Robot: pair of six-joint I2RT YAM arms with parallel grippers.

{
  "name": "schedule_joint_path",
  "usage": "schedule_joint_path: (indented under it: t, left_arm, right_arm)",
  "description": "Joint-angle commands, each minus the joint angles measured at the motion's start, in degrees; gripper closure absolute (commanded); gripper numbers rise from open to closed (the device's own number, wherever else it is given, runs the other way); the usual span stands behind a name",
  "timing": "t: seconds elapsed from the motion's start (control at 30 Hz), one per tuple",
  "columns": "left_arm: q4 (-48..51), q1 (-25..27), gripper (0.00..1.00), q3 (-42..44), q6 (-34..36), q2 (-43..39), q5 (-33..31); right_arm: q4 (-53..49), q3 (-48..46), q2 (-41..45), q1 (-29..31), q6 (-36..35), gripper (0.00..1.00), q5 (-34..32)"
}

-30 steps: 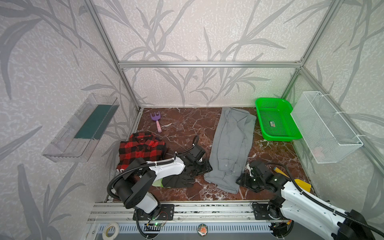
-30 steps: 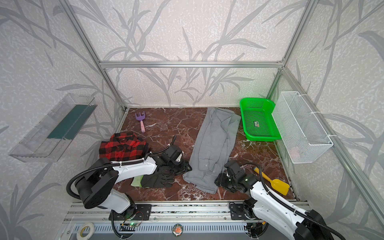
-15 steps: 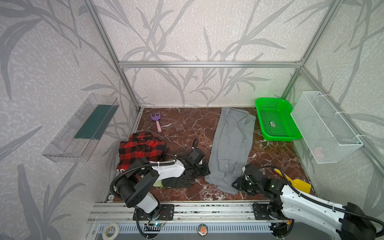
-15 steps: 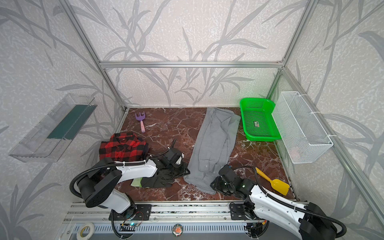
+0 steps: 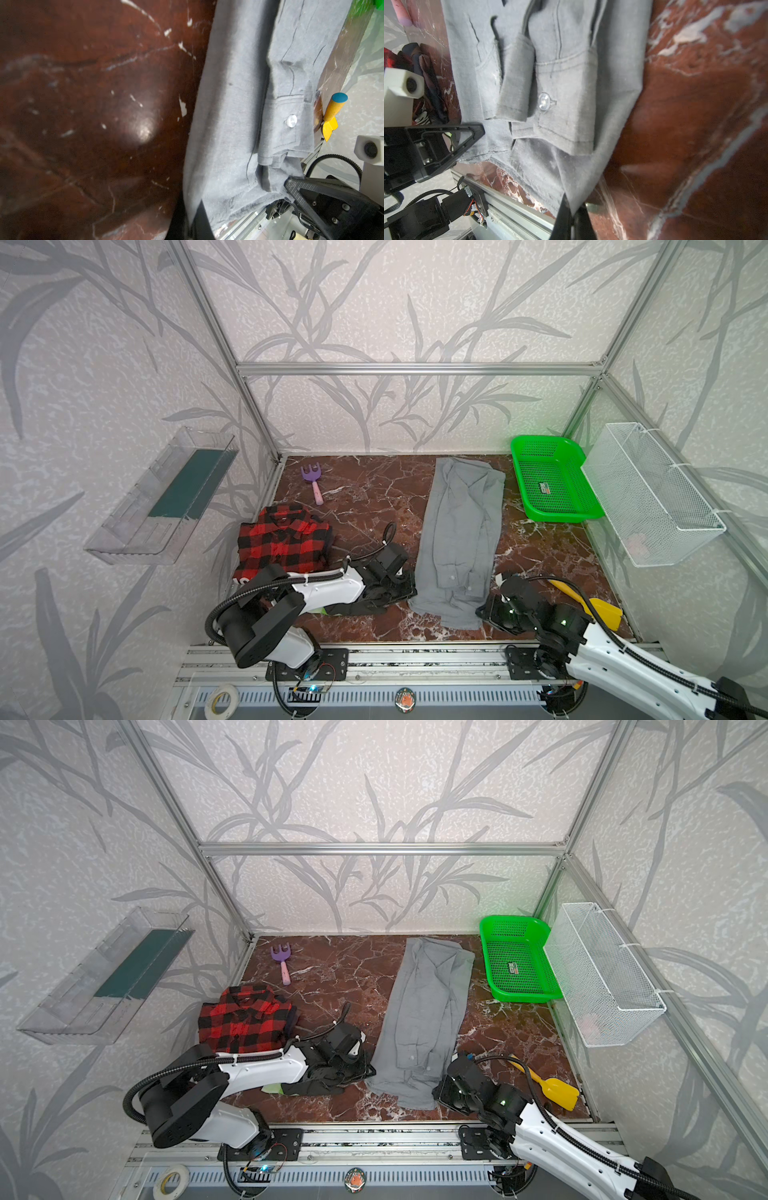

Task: Fold and stack the long sleeve shirts
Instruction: 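Grasp the grey shirt's near end with both grippers beside the black glove, then lift the near end with both grippers and fold it toward the green basket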

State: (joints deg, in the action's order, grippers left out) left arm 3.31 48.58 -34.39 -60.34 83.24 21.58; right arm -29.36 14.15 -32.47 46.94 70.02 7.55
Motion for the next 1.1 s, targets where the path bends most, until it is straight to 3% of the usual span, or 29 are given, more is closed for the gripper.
schedule_joint_path:
  t: [0.0,0.13,0.27,0.43,0.63,0.77,1.07]
  left_arm:
    - [5.51,2.23,1.00,-1.12,-2.71,-3.43,-3.74]
    - [10.65,3.19,1.00,-1.84,-6.26,-8.39,-7.70]
    - [11.37,3.43,1.00,-2.29,-12.09,-11.53,-9.16]
    - [12.38,4.98,1.00,-7.29,-16.63,-8.74,-10.00]
    - [20.62,5.04,1.00,-15.81,-18.50,-5.94,-16.79]
    - [25.23,4.88,1.00,-22.96,-18.32,-3.31,-20.58]
    - [31.10,2.11,1.00,-33.63,-17.92,4.70,-22.55]
  right_arm:
    - [-7.39,3.23,2.70,0.49,-0.13,1.00,-0.89]
    - [-13.23,6.53,6.63,0.52,-0.77,1.00,-3.06]
    - [-12.89,9.29,6.31,0.52,-1.73,1.00,-3.68]
    - [-12.35,14.67,1.57,0.50,-4.80,1.00,-5.88]
    - [-14.28,20.10,1.63,-1.24,-8.42,1.00,-12.26]
    - [-11.92,21.83,-2.53,-5.91,-11.47,1.00,-7.74]
    - [-5.68,23.11,-6.96,-18.46,-15.42,1.00,2.30]
